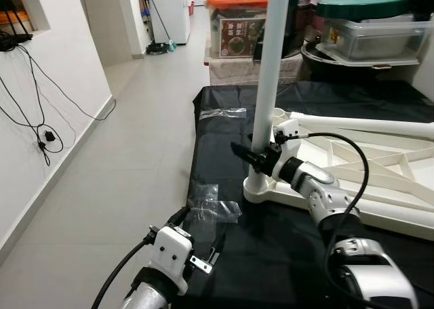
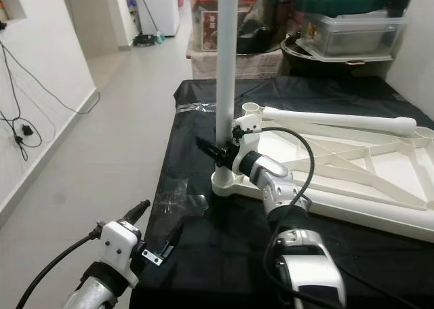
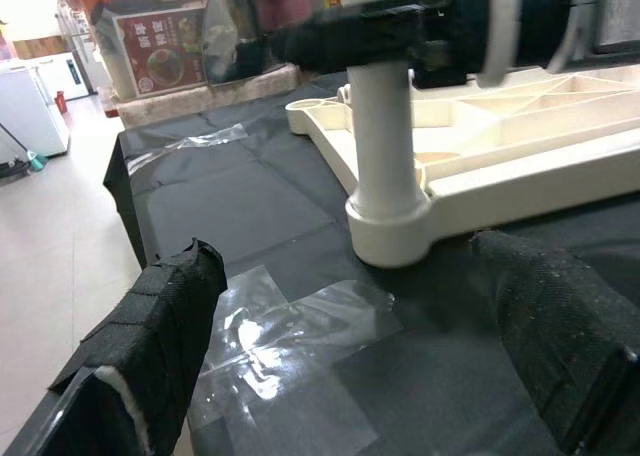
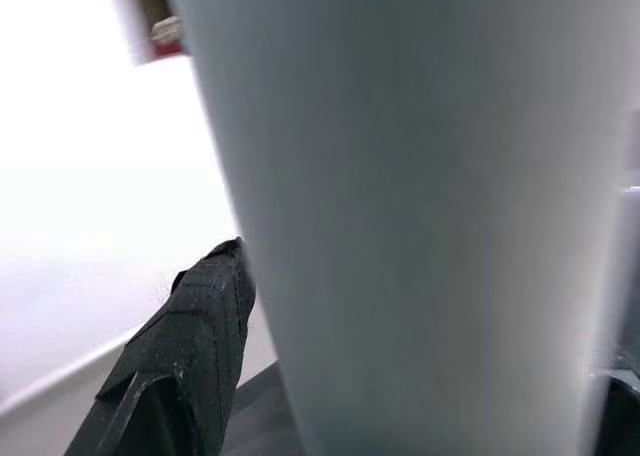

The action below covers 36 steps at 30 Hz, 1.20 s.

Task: Building children table

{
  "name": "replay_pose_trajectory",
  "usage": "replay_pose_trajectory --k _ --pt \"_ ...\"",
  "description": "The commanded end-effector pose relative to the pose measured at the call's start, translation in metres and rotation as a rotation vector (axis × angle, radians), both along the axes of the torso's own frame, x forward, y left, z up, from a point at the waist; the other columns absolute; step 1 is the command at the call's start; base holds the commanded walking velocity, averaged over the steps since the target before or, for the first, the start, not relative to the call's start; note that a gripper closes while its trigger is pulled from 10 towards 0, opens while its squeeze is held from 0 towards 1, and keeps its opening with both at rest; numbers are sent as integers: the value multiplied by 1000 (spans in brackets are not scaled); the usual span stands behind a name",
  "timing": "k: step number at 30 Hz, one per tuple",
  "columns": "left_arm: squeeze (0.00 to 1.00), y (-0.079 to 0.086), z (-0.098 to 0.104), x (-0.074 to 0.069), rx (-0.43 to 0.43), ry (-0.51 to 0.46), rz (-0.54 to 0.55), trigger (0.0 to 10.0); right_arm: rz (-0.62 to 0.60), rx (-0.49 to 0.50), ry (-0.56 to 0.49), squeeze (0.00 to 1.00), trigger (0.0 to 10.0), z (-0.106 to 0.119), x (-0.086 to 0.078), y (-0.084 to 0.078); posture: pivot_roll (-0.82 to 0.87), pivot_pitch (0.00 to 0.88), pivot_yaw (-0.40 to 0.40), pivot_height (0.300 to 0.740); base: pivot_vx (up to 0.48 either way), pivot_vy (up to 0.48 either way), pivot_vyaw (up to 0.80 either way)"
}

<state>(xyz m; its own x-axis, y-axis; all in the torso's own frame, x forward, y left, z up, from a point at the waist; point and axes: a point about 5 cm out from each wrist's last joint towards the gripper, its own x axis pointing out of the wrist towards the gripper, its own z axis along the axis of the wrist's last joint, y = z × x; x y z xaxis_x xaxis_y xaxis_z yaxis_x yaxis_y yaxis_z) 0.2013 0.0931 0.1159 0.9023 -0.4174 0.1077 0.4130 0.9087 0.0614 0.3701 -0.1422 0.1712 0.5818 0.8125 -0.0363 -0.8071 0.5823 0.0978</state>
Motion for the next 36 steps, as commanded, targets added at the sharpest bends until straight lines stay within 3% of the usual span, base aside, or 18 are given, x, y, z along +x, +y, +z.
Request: replay_pose_trajectory --k 1,10,17,18,19,20,27,36 --pt "0 3 -4 0 11 26 7 10000 160 -16 43 0 10000 -6 -6 19 -11 0 33 740 0 0 0" --pt "0 3 -5 0 16 26 15 10000 422 0 75 0 10000 8 -10 13 13 0 18 740 0 0 0" --pt "0 3 -5 0 16 27 14 10000 496 18 49 0 10000 20 -9 8 11 0 19 740 0 0 0" --pt "0 3 -5 0 17 28 14 10000 506 16 52 0 7922 18 -10 9 16 0 11 740 0 0 0" --pt "0 3 -6 0 17 29 14 10000 515 14 55 0 7922 17 -10 9 16 0 11 740 0 0 0" --pt "0 3 -6 0 17 30 13 10000 521 23 64 0 0 15 -11 10 16 0 11 740 0 0 0" --pt "0 2 -7 -1 17 32 11 10000 522 30 82 0 0 4 -15 15 17 0 12 740 0 0 0" --pt "0 2 -7 -1 18 34 10 10000 267 0 0 0 0 -8 -7 23 17 0 13 740 0 0 0"
